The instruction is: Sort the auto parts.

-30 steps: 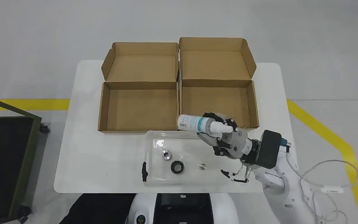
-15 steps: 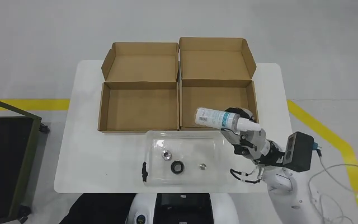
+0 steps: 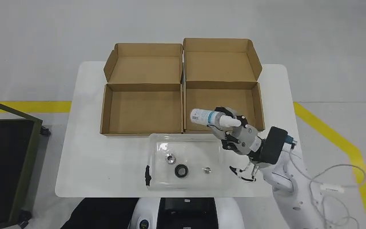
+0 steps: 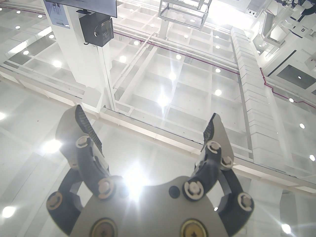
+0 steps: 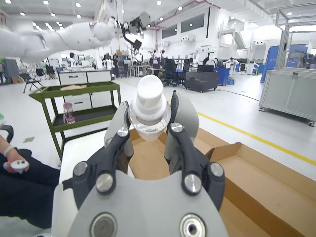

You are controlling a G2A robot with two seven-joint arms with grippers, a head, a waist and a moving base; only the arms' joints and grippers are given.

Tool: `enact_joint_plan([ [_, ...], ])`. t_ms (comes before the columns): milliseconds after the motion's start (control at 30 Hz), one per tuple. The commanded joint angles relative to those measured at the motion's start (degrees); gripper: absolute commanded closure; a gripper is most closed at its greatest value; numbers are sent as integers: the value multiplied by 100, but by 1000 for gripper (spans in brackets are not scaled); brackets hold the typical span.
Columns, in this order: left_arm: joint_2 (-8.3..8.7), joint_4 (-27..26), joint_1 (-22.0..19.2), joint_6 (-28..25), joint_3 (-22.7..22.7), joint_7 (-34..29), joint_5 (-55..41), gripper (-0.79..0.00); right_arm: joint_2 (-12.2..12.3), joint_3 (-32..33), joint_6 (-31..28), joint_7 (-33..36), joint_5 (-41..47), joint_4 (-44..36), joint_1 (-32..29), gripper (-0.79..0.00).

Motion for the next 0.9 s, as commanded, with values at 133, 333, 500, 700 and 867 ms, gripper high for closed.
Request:
enact_joint_plan([
  [133,0,0,0,0,0,0,0,-785,-20,-186,283,546,23,427,194,0],
  [333,0,0,0,0,0,0,0,-785,-43,-388,564,1320,-23,812,541,0],
  [500,0,0,0,0,0,0,0,-785,-64,-506,909,1788,-273,1104,846,0],
  [700,0,0,0,0,0,0,0,-785,-98,-604,1198,2262,-192,1559,1147,0],
  [867,0,0,0,0,0,0,0,-785,-150,-793,1466,2705,-13,1911,1376,0],
])
